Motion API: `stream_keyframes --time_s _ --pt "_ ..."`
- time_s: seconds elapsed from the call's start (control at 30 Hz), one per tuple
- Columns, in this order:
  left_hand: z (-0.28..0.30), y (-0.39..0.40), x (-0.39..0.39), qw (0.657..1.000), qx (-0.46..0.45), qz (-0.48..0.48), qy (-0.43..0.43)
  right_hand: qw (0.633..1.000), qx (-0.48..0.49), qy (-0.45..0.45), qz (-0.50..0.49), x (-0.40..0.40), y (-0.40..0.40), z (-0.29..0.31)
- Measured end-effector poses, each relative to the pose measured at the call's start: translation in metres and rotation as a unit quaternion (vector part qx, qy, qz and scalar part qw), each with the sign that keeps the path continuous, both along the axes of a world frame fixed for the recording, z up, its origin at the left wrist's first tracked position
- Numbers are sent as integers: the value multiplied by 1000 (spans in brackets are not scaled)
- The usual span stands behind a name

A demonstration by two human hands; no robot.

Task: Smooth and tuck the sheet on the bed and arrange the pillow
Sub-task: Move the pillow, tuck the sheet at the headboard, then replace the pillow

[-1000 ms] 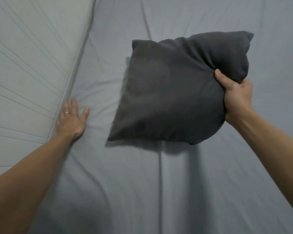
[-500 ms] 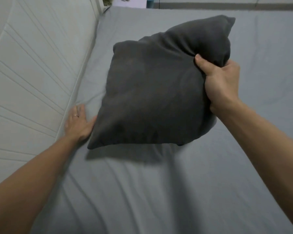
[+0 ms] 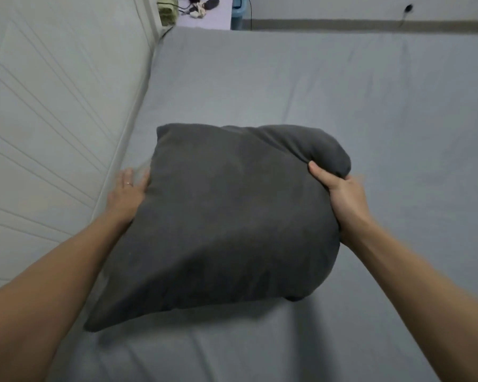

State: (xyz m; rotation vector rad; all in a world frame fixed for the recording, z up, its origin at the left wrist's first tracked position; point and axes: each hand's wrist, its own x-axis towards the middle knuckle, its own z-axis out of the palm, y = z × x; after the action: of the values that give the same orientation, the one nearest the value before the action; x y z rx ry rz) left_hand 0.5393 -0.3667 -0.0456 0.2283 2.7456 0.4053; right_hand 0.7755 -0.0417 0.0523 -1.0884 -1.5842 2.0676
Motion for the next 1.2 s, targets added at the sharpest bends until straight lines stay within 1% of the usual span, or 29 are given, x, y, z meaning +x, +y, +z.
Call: stream_keyframes --time_s 0.03,0.07,0.1,0.17,0.23,0.27,0.3,0.33,0.37,0.4,0.43,0.47,0.5,0.53,0.57,0.6,0.63,0.7,0.73,0.8,0.83,0.9,0.93,1.0,1.07,1.1,1.13,1.2 --pt "-13 -3 -1 996 -78 -27 -21 1000 -5 -10 3 5 -2 -9" --pt "-23 -9 -4 991 -127 -41 -32 1000 -9 -16 8 9 -4 -16" --pt "-29 -13 -10 988 -141 -48 -45 1000 -13 -19 14 12 -6 -23" --pt "-25 -15 -20 989 -121 -56 -65 999 -13 -20 22 15 -11 -27" --pt "-8 -7 -25 989 -112 -62 -76 1000 -14 -9 18 16 -12 -25" --pt "3 -2 -25 992 -98 -60 -49 1000 -16 -1 13 15 -12 -22" --pt "13 2 -23 997 -67 -44 1 1000 -16 7 10 15 -14 -19" --pt "25 6 -16 998 -16 -8 57 1000 -16 13 9 13 -17 -15" --pt "37 10 -7 993 62 42 93 1000 -15 18 7 10 -21 -11" --pt "49 14 1 975 166 116 88 1000 -16 25 8 7 -25 -7" --pt "62 12 5 943 270 194 34 999 -20 36 12 1 -32 -2" --pt "76 10 4 909 337 237 -59 999 -25 46 13 -6 -40 2" --pt "92 5 2 887 363 234 -163 998 -30 51 16 -14 -47 6" --pt "107 -3 -2 880 367 199 -226 997 -39 54 23 -24 -57 9" --pt "119 -11 -7 876 378 162 -252 997 -47 53 32 -34 -66 11" --pt "128 -19 -12 872 395 143 -250 997 -51 45 46 -43 -74 12" --pt "135 -28 -17 874 408 143 -221 997 -44 26 65 -54 -84 12" --pt "131 -37 -21 902 386 150 -118 992 3 -50 114 -69 -95 5" --pt "126 -38 -17 918 360 138 -95 985 23 -98 137 -74 -101 -1" --pt "103 -42 -8 935 320 108 -108 969 41 -179 167 -77 -111 -13" --pt "90 -45 -3 938 308 116 -106 963 35 -202 172 -76 -116 -18" --pt "76 -46 8 939 296 161 -63 964 9 -215 155 -71 -118 -24" --pt "75 -45 10 938 289 187 -40 968 15 -208 143 -70 -119 -24" --pt "77 -44 6 936 275 218 7 972 73 -180 136 -67 -120 -22" --pt "83 -43 -2 945 241 215 61 966 150 -162 133 -64 -128 -18" --pt "85 -44 -5 951 224 201 73 962 177 -165 128 -63 -133 -18" --pt "85 -46 -7 960 206 180 67 956 193 -178 128 -61 -139 -21" --pt "75 -48 -4 981 144 127 7 939 193 -229 167 -57 -143 -28"
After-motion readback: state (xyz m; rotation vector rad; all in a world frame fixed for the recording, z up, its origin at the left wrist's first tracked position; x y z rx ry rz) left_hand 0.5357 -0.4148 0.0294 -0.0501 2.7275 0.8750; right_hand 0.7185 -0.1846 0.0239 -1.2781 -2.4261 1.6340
